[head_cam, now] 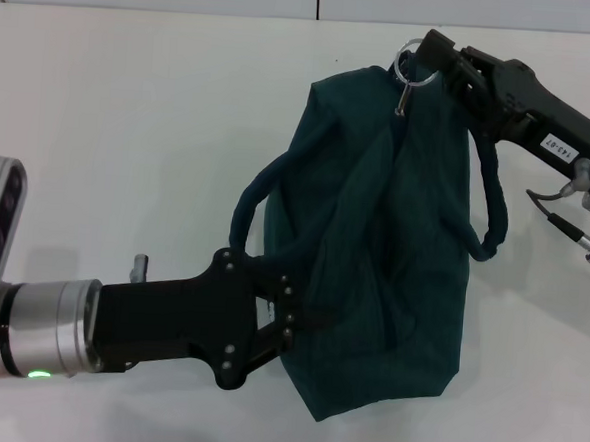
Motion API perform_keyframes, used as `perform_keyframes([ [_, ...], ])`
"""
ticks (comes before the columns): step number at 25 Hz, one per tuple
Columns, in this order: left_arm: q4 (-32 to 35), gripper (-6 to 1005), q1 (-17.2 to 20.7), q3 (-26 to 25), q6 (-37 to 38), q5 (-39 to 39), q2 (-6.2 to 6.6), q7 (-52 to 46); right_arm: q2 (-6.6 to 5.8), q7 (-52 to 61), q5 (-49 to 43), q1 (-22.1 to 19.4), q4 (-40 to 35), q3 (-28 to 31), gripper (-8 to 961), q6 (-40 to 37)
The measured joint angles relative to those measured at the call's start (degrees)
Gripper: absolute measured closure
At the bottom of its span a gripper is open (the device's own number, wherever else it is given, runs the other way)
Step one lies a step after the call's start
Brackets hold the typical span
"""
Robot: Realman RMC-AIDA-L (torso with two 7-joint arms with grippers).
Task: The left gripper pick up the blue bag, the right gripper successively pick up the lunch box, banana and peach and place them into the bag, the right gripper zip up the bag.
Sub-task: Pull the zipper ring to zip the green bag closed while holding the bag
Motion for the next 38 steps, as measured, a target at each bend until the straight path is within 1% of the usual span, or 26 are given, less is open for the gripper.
perform_keyframes([
  [9, 0.0, 871, 0.6, 0.6, 1.7, 0.0, 0.31, 0.8, -0.03, 0.0, 0.0, -0.4, 0.0, -0.1, 947, 1.4],
  [15, 0.0, 857, 0.9, 0.7, 1.7, 0.1, 0.28, 0.9, -0.05, -0.1, 0.0, -0.5, 0.0, 0.0, 947, 1.5],
  [25, 0.0, 834, 1.1, 0.4, 1.2, 0.0, 0.20, 1.1, -0.06, 0.0, 0.2, -1.0, -0.3, 0.1, 947, -0.5],
  [27, -0.2, 830, 1.6, -0.3, 0.3, -0.7, 0.16, 1.3, -0.06, 0.5, 0.4, -1.1, -0.3, 0.1, 947, -1.0],
  [32, -0.6, 818, 3.7, -4.7, -3.2, -3.6, -0.02, 1.4, -0.05, 1.2, 0.5, -1.2, -0.3, 0.1, 948, -2.1],
  [35, -0.6, 811, 4.9, -5.7, -4.0, -4.5, 0.04, 1.5, -0.05, 1.2, 0.2, -1.1, -0.3, -0.2, 948, -3.4],
  [38, -0.5, 804, 6.8, -8.0, -3.5, -6.2, -0.02, 1.5, -0.05, 1.3, -0.1, -0.8, -0.5, -0.4, 948, -3.8],
])
